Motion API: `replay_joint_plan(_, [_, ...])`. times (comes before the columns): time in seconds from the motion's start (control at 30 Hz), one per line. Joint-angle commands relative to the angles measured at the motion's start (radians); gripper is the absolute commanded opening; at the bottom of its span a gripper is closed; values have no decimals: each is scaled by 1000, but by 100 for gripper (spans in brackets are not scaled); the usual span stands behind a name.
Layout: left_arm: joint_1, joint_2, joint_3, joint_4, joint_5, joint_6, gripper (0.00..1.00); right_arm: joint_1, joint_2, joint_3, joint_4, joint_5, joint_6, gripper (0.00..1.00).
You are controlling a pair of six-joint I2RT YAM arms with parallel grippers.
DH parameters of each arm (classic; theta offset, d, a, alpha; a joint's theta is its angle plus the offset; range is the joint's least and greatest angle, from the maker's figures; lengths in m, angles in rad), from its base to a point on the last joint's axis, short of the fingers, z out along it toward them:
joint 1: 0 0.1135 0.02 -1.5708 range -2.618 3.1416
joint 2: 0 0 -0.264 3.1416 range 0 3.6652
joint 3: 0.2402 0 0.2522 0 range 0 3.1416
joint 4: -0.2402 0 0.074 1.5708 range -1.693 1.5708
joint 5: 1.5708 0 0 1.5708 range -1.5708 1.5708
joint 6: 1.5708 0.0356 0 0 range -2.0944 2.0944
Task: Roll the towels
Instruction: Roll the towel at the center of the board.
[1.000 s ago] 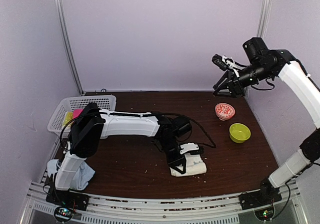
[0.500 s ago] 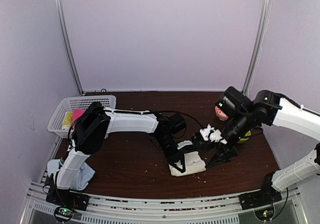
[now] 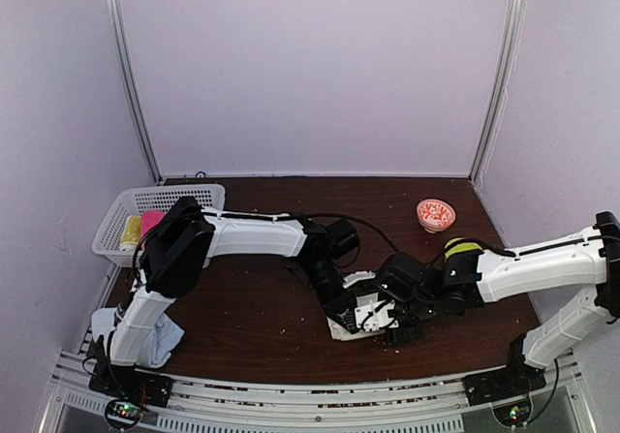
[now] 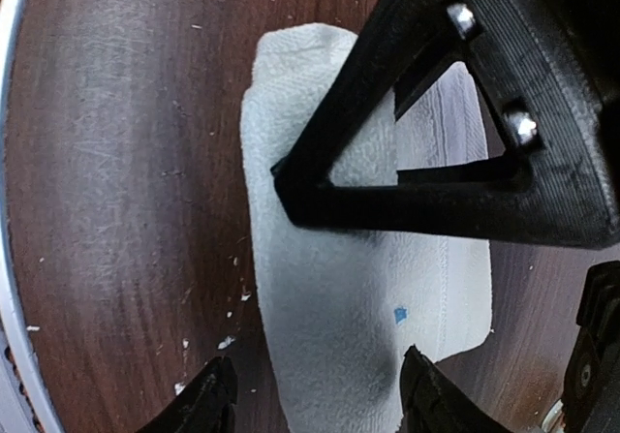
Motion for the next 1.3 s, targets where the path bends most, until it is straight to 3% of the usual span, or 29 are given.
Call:
replay_joint_plan(0.0, [12,58,-29,-42,-67,7,0,13,34,-39,137,86,-5,55])
replay_joint_plan(0.13, [16,38,-33,-33,-87,12,0,12,70,-55,127,62,-35,37])
replay_joint_plan(0.23, [24,-10,-69,9,-93,8,17,8,109,-32,68,-5,-41,26])
replay_joint_plan(0.33, [25,-85,-128,37,-95,11,28,-8,122,-5,11,-92,-38,19])
replay_joint_plan(0.43, [26,-208,-245,116,-237,-33,46,-54,136,35,-55,-186,-47,17])
replay_joint_plan(0.5, [37,-295,-326,188,-353,-60,52,-91,153,70,-105,-242,-63,16])
replay_joint_plan(0.83, [44,-736,-647,569,-762,-137,56,-299,458,434,-424,-498,-86,10])
replay_joint_plan(0.97, [-55,-882,-775,768,-867,-32,59,-373,589,558,-519,-545,-97,9])
replay_joint_plan(1.1, [-176,-864,-778,793,-985,111,59,-432,707,667,-604,-577,-122,9])
replay_joint_plan(1.27, [-226,-670,-613,615,-948,192,57,-463,801,763,-666,-624,-144,9])
